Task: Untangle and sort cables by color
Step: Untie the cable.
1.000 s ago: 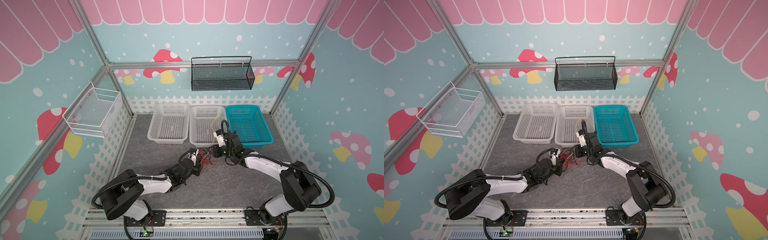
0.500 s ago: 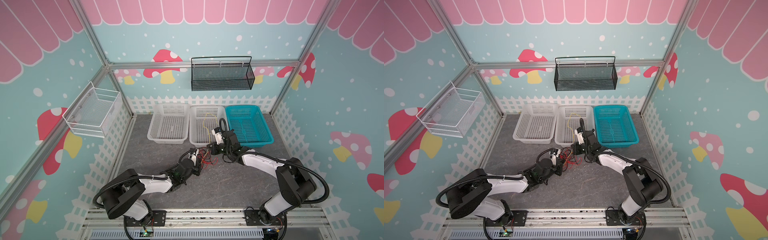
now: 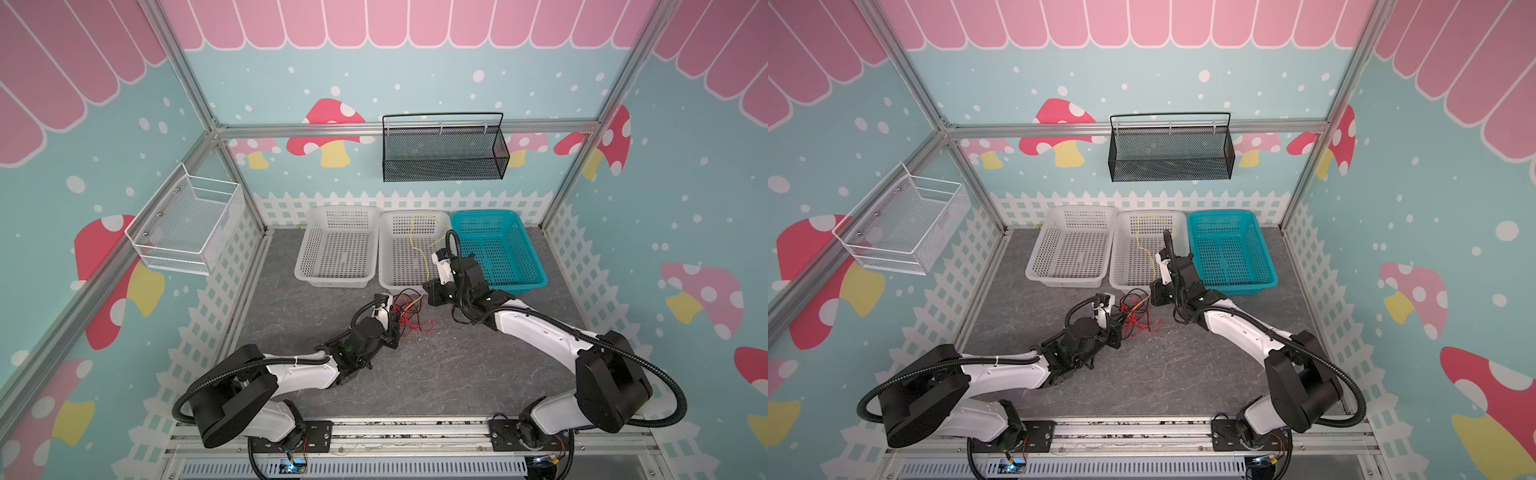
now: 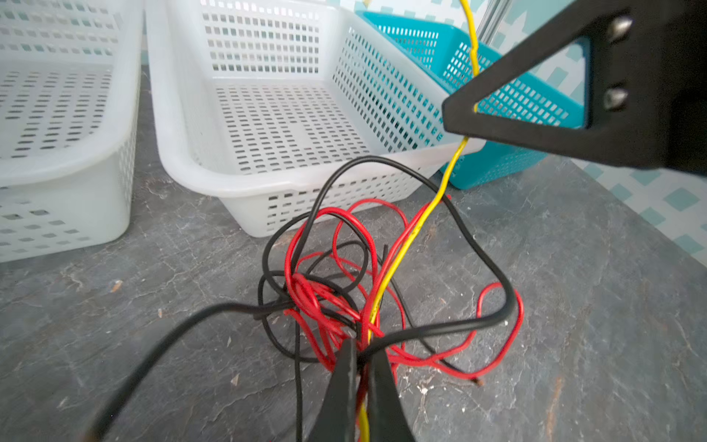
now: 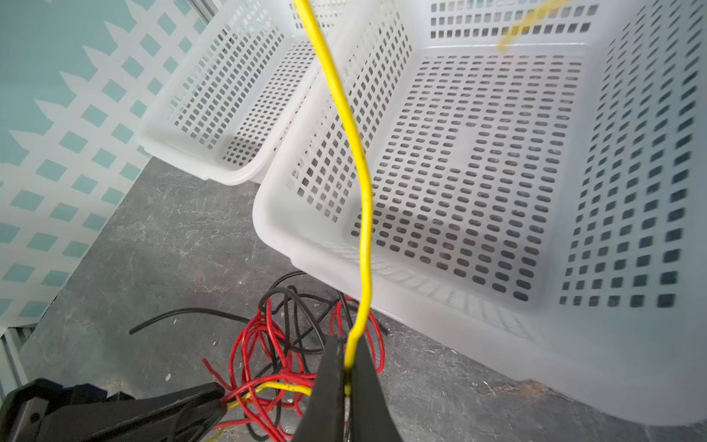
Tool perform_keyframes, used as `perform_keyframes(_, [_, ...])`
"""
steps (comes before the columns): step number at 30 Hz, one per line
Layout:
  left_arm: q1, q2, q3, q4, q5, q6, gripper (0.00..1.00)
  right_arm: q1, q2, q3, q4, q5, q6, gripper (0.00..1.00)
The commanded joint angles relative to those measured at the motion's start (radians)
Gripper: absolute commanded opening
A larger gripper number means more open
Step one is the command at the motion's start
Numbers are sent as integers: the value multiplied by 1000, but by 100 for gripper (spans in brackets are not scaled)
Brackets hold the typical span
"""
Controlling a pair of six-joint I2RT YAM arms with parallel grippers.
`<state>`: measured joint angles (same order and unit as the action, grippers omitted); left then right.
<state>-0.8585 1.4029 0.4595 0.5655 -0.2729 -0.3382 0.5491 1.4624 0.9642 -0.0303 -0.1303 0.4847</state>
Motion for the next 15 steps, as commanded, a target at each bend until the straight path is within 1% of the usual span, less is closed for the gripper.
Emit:
perform_keyframes(1, [19,-22,-49,-141,-102,-31,0,-86,-56,26,-41,163,-51,0])
perform_keyframes(5, [33,-59,-60,-199,-134,-51,0,-152,-93,22,-80,166,-67,0])
perform_keyframes(9, [56,-96,-77,-257,-168,-75,0,-215,-131,25,-125,195,-97,0])
perform_keyframes(15, [88,-141,-100,-308,-190,-96,0,-263,-164,27,-172,247,-127,0])
